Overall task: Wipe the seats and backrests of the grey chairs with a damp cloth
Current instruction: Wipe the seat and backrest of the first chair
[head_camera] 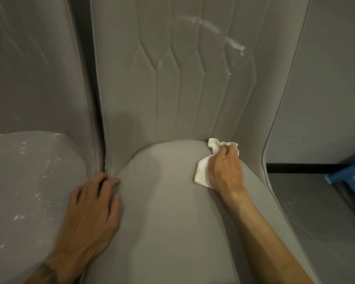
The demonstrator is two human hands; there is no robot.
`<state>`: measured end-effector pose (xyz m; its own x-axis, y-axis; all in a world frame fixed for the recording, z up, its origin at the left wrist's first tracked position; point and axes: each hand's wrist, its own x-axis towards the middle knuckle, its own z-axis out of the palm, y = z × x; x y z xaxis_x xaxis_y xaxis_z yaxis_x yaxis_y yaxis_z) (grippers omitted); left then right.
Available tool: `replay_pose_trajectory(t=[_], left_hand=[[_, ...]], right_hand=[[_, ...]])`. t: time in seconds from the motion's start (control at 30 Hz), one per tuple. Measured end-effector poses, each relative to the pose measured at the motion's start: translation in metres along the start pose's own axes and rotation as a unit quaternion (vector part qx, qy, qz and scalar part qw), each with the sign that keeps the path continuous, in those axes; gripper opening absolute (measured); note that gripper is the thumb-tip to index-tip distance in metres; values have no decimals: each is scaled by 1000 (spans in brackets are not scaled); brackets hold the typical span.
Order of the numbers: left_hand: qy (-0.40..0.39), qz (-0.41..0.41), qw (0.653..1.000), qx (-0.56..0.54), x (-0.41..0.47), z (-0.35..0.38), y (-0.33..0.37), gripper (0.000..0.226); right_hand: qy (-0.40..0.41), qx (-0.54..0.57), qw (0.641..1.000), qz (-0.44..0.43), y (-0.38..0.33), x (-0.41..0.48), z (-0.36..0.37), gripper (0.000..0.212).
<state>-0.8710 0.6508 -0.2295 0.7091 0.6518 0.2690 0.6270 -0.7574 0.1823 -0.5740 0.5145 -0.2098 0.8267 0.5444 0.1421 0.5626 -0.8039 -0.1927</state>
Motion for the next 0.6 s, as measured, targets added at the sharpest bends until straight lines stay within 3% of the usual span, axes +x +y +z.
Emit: replay_pose_trajectory(t=[0.1, 0.27, 0.37, 0.5, 0.6], left_hand=[[-3, -2, 1000, -2, 0, -4, 3, 47], [-4, -6, 1000, -11, 5, -4, 5, 48], [24, -11, 1000, -13, 14, -6, 7, 45], [69, 11, 997, -15, 55, -18, 14, 47], [143, 32, 989, -21, 103, -40, 21, 49]], right_hand=[[25, 21, 999, 0, -27, 0, 4, 49], [-21, 71, 993, -88, -47, 25, 14, 37], [-4, 209, 967, -143, -22, 23, 1, 31], [93, 351, 930, -62, -21, 25, -24, 30], [164, 391, 902, -84, -38, 29, -49, 26]])
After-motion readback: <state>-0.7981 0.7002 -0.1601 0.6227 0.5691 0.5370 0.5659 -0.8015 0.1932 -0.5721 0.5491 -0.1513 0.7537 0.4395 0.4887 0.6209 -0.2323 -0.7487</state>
